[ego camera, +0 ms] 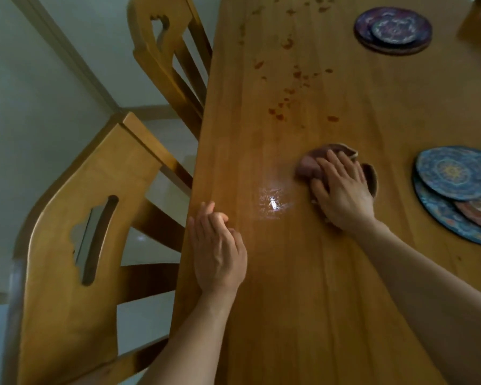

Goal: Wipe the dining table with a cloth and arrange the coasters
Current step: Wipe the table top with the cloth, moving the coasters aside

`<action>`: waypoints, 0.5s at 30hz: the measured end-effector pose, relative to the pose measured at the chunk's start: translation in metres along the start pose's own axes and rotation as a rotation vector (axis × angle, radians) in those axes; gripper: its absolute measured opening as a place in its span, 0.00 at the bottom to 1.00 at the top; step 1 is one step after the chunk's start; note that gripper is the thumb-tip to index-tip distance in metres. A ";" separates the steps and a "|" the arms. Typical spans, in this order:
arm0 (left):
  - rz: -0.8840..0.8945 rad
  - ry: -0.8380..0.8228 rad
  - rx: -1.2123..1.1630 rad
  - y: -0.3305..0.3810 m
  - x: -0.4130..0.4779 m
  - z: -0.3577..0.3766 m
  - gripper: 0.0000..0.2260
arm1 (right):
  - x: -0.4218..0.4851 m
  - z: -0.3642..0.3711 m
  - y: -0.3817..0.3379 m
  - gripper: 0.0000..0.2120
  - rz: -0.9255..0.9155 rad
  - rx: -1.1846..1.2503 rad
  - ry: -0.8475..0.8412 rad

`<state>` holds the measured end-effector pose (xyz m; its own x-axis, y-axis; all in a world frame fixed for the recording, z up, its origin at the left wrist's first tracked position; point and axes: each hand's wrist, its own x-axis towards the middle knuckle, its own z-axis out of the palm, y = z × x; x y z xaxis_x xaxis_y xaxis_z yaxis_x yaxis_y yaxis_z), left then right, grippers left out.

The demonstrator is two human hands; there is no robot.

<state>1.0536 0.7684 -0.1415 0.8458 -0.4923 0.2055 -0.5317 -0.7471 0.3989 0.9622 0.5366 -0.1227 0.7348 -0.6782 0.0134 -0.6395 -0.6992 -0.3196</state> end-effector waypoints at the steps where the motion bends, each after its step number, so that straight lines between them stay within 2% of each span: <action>1: -0.004 0.001 0.001 0.000 0.000 0.000 0.06 | 0.005 0.005 -0.013 0.27 0.015 0.006 0.004; 4: 0.016 0.012 -0.013 -0.003 0.000 0.002 0.06 | -0.014 0.018 -0.049 0.27 -0.114 0.020 -0.041; 7: 0.010 0.016 -0.086 -0.007 0.000 0.003 0.05 | -0.077 0.021 -0.065 0.26 -0.318 0.031 -0.086; 9: -0.017 -0.040 -0.182 -0.007 0.002 -0.005 0.05 | -0.127 0.011 -0.061 0.27 -0.390 0.039 -0.161; 13: -0.168 -0.298 -0.373 -0.014 0.014 -0.026 0.04 | -0.180 -0.010 -0.035 0.27 -0.337 0.337 -0.374; 15: -0.147 -0.348 -0.405 -0.011 0.003 -0.039 0.05 | -0.190 -0.023 -0.028 0.20 -0.227 0.507 -0.362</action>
<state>1.0643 0.7929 -0.1102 0.8095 -0.5653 -0.1587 -0.2916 -0.6216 0.7270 0.8348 0.6799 -0.0945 0.9250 -0.3456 -0.1578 -0.3389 -0.5627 -0.7540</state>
